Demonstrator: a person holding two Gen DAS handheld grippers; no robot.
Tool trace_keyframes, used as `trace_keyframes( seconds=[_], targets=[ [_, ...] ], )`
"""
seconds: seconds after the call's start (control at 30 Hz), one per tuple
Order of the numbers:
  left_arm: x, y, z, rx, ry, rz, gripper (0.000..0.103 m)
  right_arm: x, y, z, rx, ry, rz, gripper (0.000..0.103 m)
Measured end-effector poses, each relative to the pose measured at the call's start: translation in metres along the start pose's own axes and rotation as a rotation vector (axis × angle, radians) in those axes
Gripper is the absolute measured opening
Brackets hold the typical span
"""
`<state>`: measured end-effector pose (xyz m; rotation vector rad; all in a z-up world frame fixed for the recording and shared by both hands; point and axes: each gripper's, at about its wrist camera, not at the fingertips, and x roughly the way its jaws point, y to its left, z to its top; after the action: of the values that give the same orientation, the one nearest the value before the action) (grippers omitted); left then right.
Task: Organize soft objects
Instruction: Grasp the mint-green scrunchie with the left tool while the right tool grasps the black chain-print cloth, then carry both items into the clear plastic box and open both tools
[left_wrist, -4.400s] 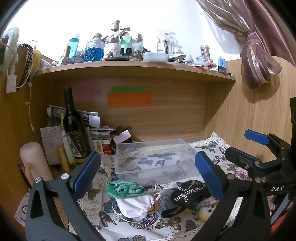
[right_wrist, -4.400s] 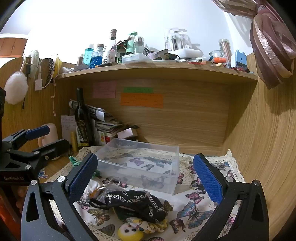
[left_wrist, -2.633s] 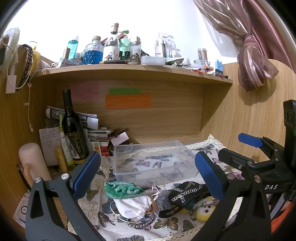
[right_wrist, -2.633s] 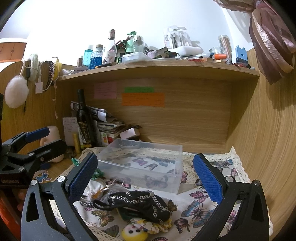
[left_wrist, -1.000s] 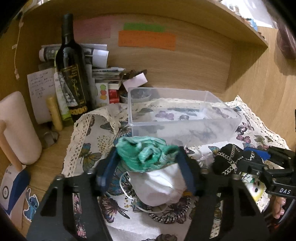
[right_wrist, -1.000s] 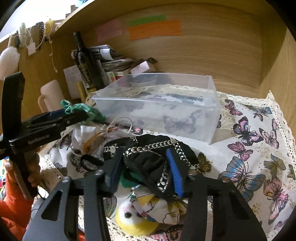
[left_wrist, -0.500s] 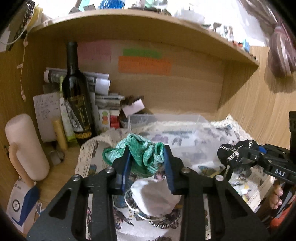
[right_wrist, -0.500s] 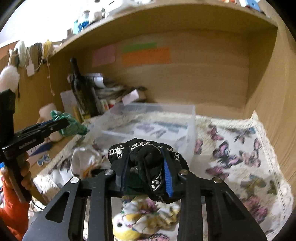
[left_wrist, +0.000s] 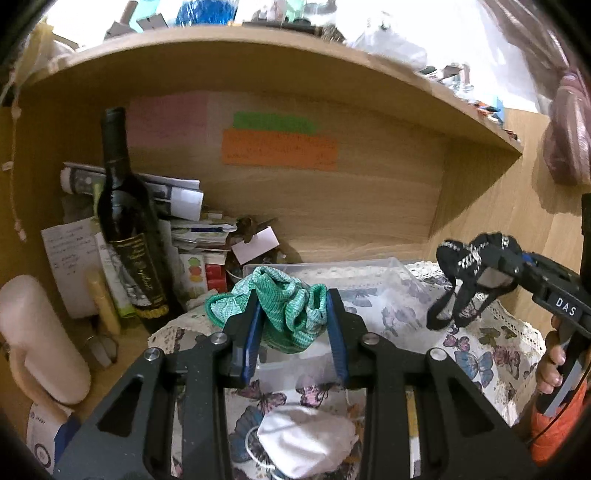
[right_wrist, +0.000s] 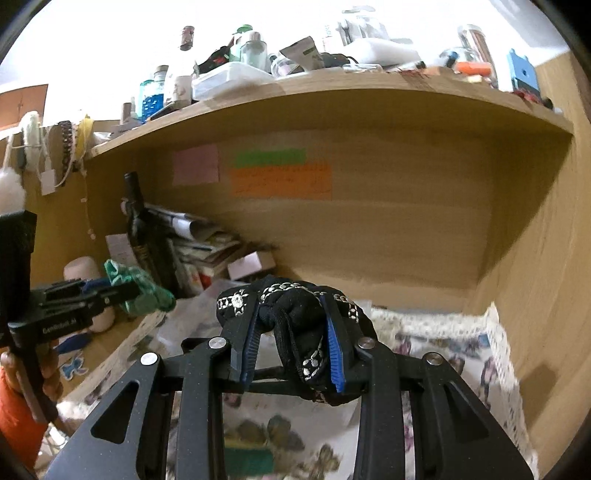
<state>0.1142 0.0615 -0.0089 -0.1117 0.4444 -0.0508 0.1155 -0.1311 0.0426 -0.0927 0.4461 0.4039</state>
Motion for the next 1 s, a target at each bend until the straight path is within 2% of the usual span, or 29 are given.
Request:
trace_keyframes(
  seconds=[0.1,0.37,0.57,0.73,0.8,0.83,0.9,0.97,1.0],
  targets=[
    [0.019,0.000,0.003,0.001,0.036,0.019,0.033,0.019,-0.002,0.006,-0.003,0.025,-0.002,0.029],
    [0.067,-0.014,-0.004,0.064,0.145,0.029,0.033,0.086,-0.011,-0.009,0.014,0.192,-0.020,0.029],
    [0.096,-0.026,-0.010,0.109,0.210,0.018,0.033,0.116,-0.014,-0.028,0.001,0.292,-0.036,0.029],
    [0.117,-0.027,-0.018,0.109,0.275,-0.003,0.033,0.130,-0.015,-0.036,-0.003,0.355,-0.031,0.031],
    [0.124,-0.028,-0.022,0.108,0.301,-0.011,0.036,0.133,-0.015,-0.037,-0.001,0.373,-0.022,0.034],
    [0.127,-0.029,-0.023,0.106,0.311,-0.011,0.041,0.133,-0.016,-0.038,-0.002,0.372,-0.023,0.035],
    [0.129,-0.029,-0.025,0.097,0.320,-0.015,0.050,0.132,-0.014,-0.036,-0.004,0.362,-0.029,0.044],
    [0.125,-0.029,-0.026,0.092,0.314,-0.009,0.063,0.126,-0.014,-0.033,-0.009,0.339,-0.035,0.048],
    [0.123,-0.030,-0.025,0.090,0.304,-0.006,0.064,0.125,-0.014,-0.032,-0.010,0.331,-0.036,0.049]
  ],
)
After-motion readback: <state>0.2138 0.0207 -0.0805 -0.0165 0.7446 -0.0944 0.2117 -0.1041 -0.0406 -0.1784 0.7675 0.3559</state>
